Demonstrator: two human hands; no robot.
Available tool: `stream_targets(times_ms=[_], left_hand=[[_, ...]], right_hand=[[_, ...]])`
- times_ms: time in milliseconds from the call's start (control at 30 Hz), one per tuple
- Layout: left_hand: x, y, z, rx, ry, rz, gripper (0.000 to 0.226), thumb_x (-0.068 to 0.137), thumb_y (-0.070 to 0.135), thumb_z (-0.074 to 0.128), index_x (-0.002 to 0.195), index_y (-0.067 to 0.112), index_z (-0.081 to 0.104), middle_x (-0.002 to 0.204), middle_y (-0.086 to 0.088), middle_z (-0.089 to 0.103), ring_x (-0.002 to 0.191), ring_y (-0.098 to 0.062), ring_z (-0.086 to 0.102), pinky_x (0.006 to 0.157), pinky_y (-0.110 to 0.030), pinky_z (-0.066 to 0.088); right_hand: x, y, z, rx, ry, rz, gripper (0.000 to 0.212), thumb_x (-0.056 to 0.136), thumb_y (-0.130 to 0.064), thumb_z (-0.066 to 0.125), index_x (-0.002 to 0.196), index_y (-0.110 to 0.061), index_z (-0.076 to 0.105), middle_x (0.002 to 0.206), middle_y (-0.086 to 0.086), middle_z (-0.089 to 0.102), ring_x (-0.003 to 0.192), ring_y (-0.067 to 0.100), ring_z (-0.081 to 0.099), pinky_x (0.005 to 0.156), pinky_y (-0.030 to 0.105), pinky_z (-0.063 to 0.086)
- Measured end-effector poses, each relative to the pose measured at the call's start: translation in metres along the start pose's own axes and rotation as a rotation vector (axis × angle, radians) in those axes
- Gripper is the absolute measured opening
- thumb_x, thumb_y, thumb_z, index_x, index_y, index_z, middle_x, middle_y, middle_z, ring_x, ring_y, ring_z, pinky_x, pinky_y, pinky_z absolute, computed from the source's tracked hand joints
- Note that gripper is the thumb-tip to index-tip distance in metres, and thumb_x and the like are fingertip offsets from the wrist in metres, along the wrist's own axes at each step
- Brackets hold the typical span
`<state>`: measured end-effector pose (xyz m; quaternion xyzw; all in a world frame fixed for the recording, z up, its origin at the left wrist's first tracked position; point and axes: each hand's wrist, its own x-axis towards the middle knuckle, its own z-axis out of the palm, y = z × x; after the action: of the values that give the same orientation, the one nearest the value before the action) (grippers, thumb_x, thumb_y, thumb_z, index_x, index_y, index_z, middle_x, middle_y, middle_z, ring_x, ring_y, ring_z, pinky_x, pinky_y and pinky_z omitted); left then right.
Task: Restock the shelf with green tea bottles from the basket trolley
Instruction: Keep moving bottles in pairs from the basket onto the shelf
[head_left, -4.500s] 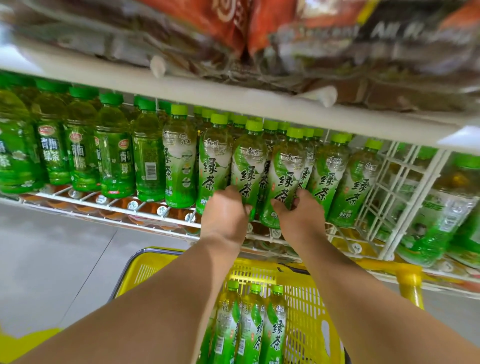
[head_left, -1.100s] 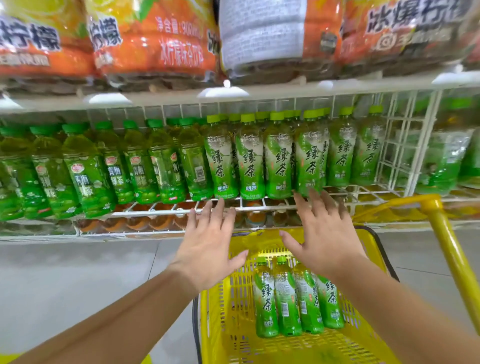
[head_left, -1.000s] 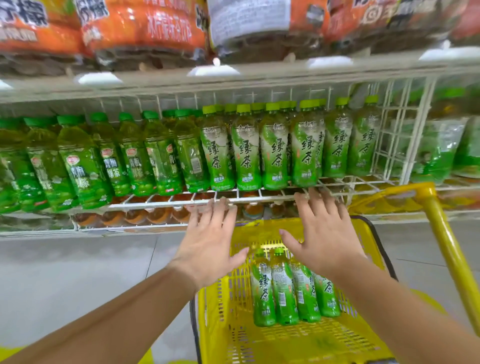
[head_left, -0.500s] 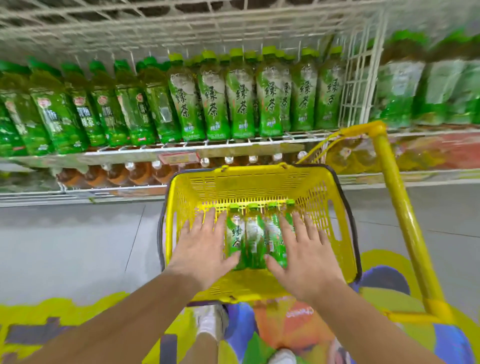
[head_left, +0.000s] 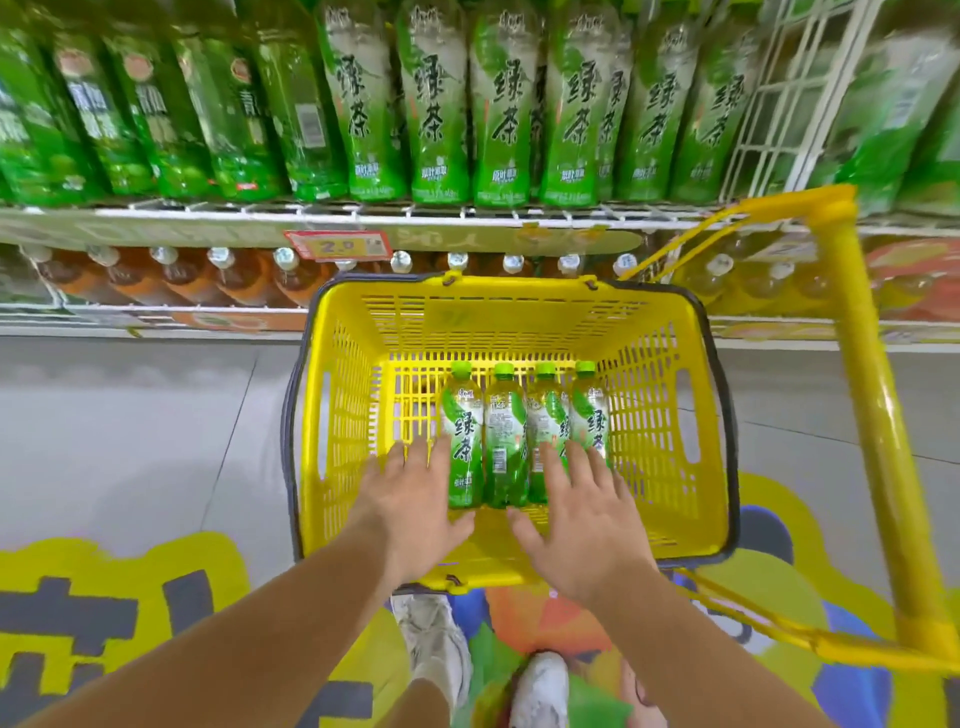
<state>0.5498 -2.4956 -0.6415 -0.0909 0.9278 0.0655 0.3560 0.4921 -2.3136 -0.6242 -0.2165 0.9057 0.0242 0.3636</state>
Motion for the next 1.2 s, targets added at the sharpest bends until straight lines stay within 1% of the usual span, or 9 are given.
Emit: stream_targets(times_ms=[200,333,533,633,733,833,967,1067,1200], left_hand=[[0.041,0.007,0.015,0.009,-0.016,-0.004,0.092,0.09,0.066,0.045,0.155,0.009,0.011,0.155,-0.011,0.033,0.141,-0.028,0.035,0.11,-0.049,0.036],[0.065,0.01,0.029,-0.077,0.005,-0.104,0.096,0.087,0.066,0.051,0.154,0.009,0.012,0.152,-0.009,0.038,0.135,-0.026,0.044,0.101,-0.044,0.046],[0.094,0.017,0.043,-0.589,-0.015,-0.326,0.079,0.085,0.05,0.07,0.14,0.01,0.03,0.129,-0.007,0.054,0.106,-0.023,0.06,0.083,-0.034,0.05],[0.105,0.021,0.046,-0.813,-0.035,-0.454,0.076,0.087,0.039,0.074,0.14,0.005,0.032,0.12,-0.007,0.054,0.091,-0.016,0.061,0.073,-0.023,0.047],[0.114,0.022,0.056,-0.907,-0.045,-0.533,0.093,0.081,0.042,0.079,0.148,0.006,0.026,0.139,-0.014,0.05,0.117,-0.031,0.059,0.095,-0.037,0.051],[0.118,0.022,0.063,-0.901,-0.03,-0.54,0.093,0.071,0.047,0.086,0.139,0.008,0.036,0.123,-0.017,0.059,0.112,-0.037,0.063,0.09,-0.049,0.054],[0.121,0.018,0.066,-0.873,0.027,-0.548,0.064,0.071,0.039,0.088,0.111,0.008,0.049,0.11,-0.017,0.06,0.091,-0.031,0.065,0.071,-0.041,0.053],[0.124,0.012,0.068,-0.873,0.004,-0.564,0.056,0.072,0.036,0.087,0.099,0.014,0.043,0.096,-0.006,0.057,0.073,-0.017,0.055,0.055,-0.029,0.041],[0.126,0.003,0.066,-0.917,-0.036,-0.575,0.06,0.073,0.034,0.088,0.098,0.019,0.036,0.089,0.001,0.054,0.075,-0.022,0.061,0.049,-0.027,0.04]], right_hand=[[0.043,0.026,0.013,0.018,-0.083,0.078,0.086,0.093,-0.068,0.026,0.157,-0.02,-0.004,0.164,0.009,0.008,0.148,0.031,0.017,0.115,0.046,0.029],[0.068,0.038,0.027,0.045,-0.159,0.099,0.086,0.094,-0.067,0.03,0.157,-0.02,-0.006,0.164,0.011,0.007,0.148,0.034,0.018,0.115,0.047,0.029],[0.104,0.043,0.046,0.293,-0.169,0.166,0.082,0.096,-0.057,0.043,0.155,-0.014,0.006,0.151,0.014,0.038,0.137,0.03,0.04,0.108,0.044,0.039],[0.118,0.045,0.055,0.488,-0.107,0.262,0.059,0.096,-0.045,0.053,0.139,-0.009,0.032,0.124,0.01,0.058,0.114,0.028,0.058,0.093,0.038,0.048],[0.131,0.05,0.061,0.677,-0.042,0.322,0.03,0.095,-0.029,0.063,0.115,-0.014,0.048,0.1,0.002,0.062,0.087,0.02,0.06,0.074,0.028,0.048],[0.14,0.054,0.065,0.737,-0.007,0.34,0.028,0.093,-0.02,0.067,0.116,-0.013,0.052,0.085,-0.003,0.059,0.067,0.012,0.056,0.05,0.019,0.037],[0.145,0.052,0.066,0.743,-0.023,0.365,0.033,0.088,-0.026,0.075,0.108,-0.015,0.051,0.089,0.0,0.063,0.072,0.017,0.063,0.057,0.026,0.047],[0.15,0.048,0.066,0.736,-0.097,0.392,0.033,0.087,-0.031,0.075,0.096,-0.015,0.048,0.084,0.003,0.064,0.068,0.02,0.066,0.056,0.028,0.051],[0.15,0.042,0.067,0.725,-0.126,0.384,0.045,0.089,-0.034,0.071,0.118,-0.011,0.046,0.101,0.003,0.064,0.081,0.023,0.065,0.063,0.03,0.049]])
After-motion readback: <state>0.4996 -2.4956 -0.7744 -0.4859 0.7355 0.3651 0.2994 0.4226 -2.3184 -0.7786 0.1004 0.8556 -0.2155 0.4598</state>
